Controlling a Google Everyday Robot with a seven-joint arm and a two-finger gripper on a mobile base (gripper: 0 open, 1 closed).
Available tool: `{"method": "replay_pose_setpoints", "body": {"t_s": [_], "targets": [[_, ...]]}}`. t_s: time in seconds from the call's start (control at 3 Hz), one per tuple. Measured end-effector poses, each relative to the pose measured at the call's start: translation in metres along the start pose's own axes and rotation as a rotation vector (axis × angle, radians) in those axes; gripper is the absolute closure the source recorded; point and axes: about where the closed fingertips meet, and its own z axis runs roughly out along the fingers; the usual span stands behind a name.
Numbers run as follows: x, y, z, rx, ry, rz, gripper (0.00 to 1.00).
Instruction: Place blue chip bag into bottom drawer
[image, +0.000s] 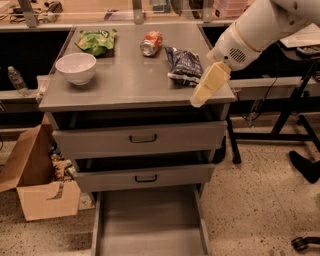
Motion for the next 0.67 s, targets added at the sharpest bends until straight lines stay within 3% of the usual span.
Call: {"method": "replay_pose_setpoints", "body": {"t_s": [0.67], "targets": [[-0.001, -0.013, 0.011, 0.018, -0.024, 0.013, 0.0]]}}
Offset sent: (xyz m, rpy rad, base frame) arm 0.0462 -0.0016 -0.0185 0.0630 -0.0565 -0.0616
